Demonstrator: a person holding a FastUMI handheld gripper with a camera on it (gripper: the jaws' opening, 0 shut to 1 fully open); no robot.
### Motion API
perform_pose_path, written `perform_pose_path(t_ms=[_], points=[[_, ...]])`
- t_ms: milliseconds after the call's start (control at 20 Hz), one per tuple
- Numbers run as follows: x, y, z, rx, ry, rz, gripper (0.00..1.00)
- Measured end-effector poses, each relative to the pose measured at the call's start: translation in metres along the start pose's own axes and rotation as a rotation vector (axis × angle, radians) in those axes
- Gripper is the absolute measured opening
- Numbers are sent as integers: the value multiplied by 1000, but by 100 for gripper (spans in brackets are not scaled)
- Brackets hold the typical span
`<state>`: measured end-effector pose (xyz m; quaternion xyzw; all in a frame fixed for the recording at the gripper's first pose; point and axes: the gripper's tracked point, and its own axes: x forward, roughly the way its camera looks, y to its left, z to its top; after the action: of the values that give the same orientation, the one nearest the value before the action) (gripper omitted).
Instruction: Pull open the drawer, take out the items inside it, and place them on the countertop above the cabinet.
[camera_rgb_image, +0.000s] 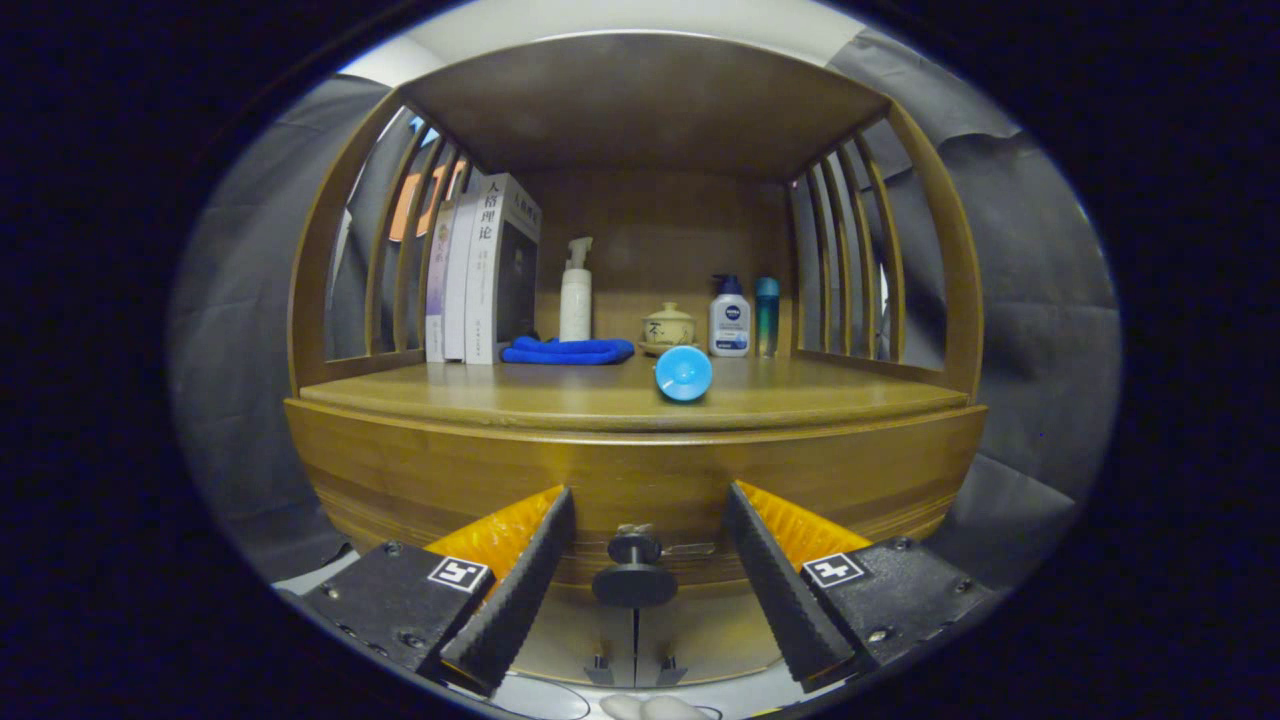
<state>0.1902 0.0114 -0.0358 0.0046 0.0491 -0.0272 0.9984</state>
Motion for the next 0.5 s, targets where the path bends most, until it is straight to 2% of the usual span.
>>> perform_pose_path(t_ms=[400,500], points=[[1,-2,-2,-23,50,14,99],[-11,-5,-11,-39,83,24,99]])
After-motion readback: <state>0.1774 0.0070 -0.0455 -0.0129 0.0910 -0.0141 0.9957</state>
